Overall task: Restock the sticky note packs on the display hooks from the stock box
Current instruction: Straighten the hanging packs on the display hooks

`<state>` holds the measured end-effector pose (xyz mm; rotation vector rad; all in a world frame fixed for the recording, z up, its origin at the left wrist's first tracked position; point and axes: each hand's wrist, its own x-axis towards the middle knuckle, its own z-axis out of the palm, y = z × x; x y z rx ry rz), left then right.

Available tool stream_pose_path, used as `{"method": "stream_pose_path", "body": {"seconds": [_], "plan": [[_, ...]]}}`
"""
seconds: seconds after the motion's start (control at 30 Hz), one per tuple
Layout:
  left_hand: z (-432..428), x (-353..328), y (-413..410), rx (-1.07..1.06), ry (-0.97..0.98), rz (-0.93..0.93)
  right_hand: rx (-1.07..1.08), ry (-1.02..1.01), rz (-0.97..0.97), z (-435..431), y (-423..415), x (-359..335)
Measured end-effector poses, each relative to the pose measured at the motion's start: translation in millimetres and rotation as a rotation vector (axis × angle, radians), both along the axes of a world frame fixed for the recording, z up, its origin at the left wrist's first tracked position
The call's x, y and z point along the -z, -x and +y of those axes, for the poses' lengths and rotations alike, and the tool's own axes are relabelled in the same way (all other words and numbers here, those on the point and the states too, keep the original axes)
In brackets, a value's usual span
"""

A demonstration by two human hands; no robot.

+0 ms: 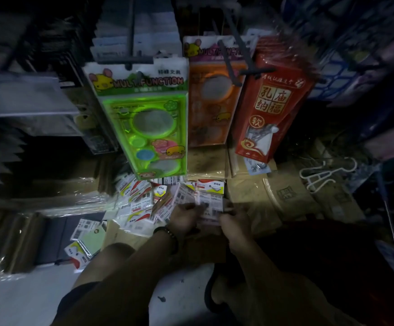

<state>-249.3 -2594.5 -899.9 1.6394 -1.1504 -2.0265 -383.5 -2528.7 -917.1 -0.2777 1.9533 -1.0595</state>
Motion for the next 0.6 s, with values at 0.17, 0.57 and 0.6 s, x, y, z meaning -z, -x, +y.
{"method": "stream_pose_path", "body": {"seconds": [0.17, 0.57, 0.6], "plan": [[18.5, -43.5, -22.5, 0.000, -0.076, 0.282, -0.004, 0.161, -0.037, 34.7, -13.8, -67.5], [110.8, -173.0, -108.1, -0.082, 0.090, 0.530, -0.300, 0.519, 0.725, 127.1, -112.1, -191.4], [115.3, -183.9, -116.1, -0.079, 0.107, 0.521, -0.348, 0.554, 0.752, 128.0, -120.9, -202.3]]}}
